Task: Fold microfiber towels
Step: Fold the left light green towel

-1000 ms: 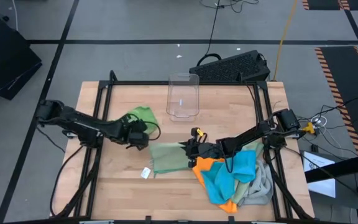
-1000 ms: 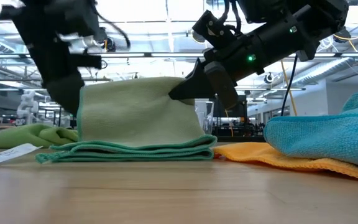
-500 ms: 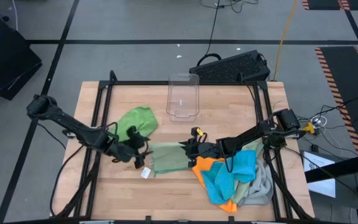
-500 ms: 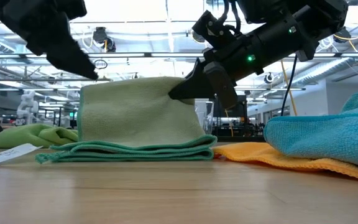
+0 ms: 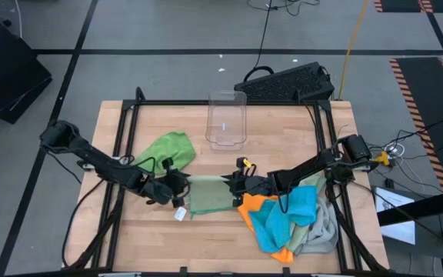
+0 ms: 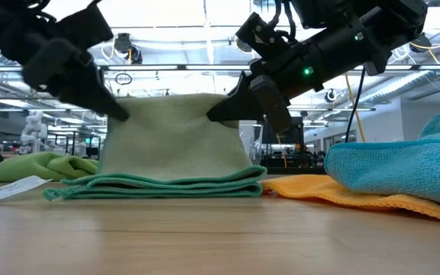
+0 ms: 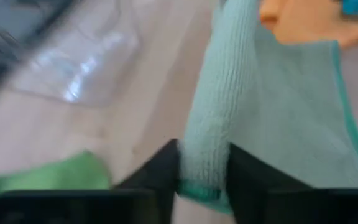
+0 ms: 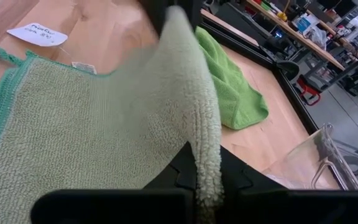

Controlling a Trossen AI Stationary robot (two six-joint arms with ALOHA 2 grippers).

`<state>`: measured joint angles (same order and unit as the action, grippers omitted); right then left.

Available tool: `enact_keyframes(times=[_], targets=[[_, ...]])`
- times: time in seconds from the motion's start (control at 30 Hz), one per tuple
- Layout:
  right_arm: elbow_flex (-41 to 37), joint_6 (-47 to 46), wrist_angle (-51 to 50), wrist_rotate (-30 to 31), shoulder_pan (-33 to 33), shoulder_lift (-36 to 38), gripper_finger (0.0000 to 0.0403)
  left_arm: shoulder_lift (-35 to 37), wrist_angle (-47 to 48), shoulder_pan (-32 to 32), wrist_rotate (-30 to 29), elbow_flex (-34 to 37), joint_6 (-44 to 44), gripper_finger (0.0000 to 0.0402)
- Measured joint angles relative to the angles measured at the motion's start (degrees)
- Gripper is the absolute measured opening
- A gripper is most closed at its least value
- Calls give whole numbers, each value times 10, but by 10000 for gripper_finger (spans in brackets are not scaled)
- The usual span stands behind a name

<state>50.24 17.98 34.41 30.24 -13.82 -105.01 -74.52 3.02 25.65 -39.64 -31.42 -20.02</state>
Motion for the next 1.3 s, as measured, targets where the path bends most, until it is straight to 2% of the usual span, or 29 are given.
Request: enact_keyframes(times=[0.07, 0.1, 0.27, 0.4, 0.6, 0.8, 1.07, 1.17, 1.3], targets=[[0, 4, -2, 0, 4, 0, 12, 2, -4, 0, -27, 0, 28, 26], [0, 6, -4, 0, 7, 0, 12, 4, -3, 0, -34, 0, 37, 17], [0, 7, -4, 0, 12, 0, 12, 0, 4, 9, -50, 0, 85, 24], [-9, 7, 2, -2, 14, 0, 12, -17, 2, 21, -46, -1, 93, 10], [-35, 7, 33, -6, 14, 0, 12, -74, -45, 33, -42, -2, 97, 18], [-45, -45, 43, -53, 14, 0, 19, -120, -64, 45, -40, -1, 105, 10], [-45, -108, 42, -112, 15, 0, 25, -113, -62, 65, -24, -1, 93, 22], [-45, -108, 41, -114, 15, 0, 26, -112, -64, 73, -24, -1, 87, 15], [-45, -103, 39, -159, 14, 0, 26, -112, -63, 79, -12, -1, 76, 8]])
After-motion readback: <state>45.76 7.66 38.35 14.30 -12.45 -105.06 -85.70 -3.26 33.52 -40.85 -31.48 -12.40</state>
